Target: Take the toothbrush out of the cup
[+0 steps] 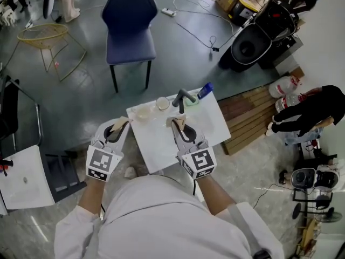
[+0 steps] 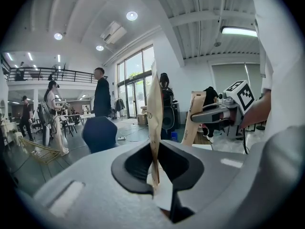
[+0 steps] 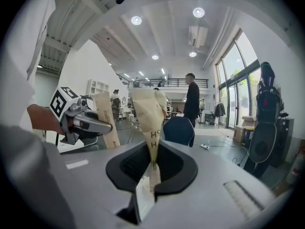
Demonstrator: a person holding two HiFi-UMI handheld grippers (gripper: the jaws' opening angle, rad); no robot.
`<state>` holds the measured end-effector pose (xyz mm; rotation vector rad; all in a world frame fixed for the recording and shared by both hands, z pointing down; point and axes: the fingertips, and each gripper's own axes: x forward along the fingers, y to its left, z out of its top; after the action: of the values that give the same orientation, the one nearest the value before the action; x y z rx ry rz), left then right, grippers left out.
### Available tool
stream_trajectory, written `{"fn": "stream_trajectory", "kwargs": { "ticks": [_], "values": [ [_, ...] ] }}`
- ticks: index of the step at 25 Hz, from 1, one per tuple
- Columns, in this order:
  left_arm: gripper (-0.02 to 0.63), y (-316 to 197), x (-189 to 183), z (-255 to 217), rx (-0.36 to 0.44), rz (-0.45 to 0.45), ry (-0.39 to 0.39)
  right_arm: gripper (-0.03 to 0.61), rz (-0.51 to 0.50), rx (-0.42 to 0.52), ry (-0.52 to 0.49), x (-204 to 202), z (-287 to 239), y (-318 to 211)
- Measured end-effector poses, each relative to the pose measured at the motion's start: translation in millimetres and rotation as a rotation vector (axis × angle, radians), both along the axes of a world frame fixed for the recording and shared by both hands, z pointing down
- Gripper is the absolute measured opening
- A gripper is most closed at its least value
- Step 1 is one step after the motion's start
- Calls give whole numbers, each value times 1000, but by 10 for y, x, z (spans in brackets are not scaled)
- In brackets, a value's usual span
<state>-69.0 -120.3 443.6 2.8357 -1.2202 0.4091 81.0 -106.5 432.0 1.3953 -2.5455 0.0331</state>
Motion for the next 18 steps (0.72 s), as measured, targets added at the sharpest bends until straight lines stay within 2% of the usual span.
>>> {"fn": "stream_trajectory", "kwargs": {
  "ticks": [18],
  "values": [
    [38, 160, 125, 37, -24, 52, -22, 23, -11, -11, -20, -66, 36, 20]
  ]
}}
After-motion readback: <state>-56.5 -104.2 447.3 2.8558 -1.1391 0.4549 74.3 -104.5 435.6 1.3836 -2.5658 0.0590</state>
